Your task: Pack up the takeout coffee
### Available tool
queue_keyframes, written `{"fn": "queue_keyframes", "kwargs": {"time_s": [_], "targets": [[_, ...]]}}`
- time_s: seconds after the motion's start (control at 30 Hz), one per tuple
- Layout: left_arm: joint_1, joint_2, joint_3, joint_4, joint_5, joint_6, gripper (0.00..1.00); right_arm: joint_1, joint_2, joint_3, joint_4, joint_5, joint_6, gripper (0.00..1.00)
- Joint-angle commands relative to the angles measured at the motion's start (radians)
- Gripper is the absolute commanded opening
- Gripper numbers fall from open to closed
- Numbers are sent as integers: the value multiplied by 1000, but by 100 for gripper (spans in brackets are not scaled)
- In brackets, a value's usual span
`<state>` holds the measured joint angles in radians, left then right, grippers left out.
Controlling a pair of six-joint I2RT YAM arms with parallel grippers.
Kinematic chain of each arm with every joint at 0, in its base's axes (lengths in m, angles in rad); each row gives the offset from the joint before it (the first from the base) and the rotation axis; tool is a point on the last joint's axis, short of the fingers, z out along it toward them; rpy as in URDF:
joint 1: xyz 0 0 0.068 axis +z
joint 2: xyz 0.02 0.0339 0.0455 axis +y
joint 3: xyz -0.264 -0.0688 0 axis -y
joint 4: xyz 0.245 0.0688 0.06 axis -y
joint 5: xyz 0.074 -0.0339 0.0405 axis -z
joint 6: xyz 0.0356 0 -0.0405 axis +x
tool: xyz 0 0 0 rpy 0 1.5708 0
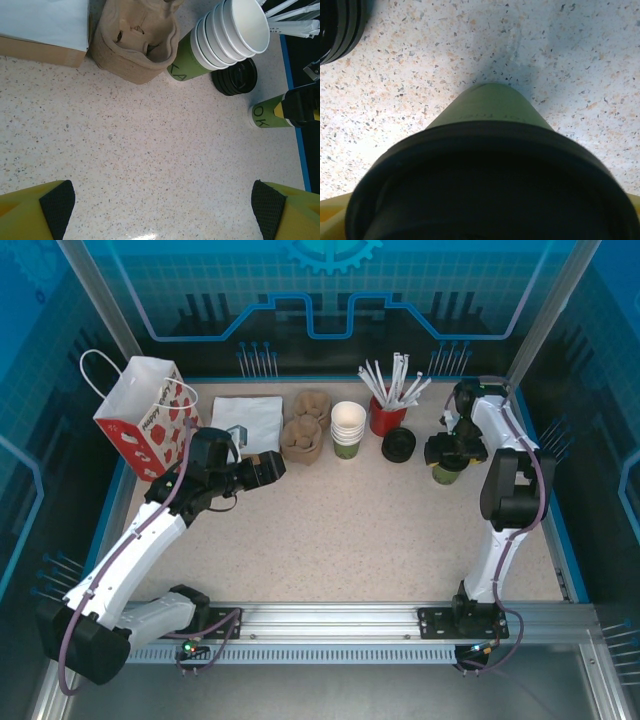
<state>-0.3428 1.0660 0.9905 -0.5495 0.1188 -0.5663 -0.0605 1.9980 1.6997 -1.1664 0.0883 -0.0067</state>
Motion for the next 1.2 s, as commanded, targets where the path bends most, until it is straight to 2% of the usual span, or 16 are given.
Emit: {"fn": "queue_keyframes", "kwargs": {"time_s": [0.0, 0.2, 0.57, 0.73, 0.9, 1.17], "targets": [[11, 4, 31, -24, -17, 24, 95, -19, -5, -4, -9, -21, -10, 100], [16, -1, 67, -49, -16, 14, 99, -29, -84, -51, -7, -19, 5, 100], [85, -25, 156, -147, -1, 24, 99, -38, -296, -111, -19, -34, 31, 100], [118, -32, 197, -196, 4, 59, 99, -36, -430, -131, 4, -141, 45, 100], [153, -19, 255, -249, 2, 100, 99, -36, -608, -232, 69, -240, 86, 98], [182, -14, 342, -323, -13, 146, 99, -33, -835, -456, 207, -563, 224, 91]]}}
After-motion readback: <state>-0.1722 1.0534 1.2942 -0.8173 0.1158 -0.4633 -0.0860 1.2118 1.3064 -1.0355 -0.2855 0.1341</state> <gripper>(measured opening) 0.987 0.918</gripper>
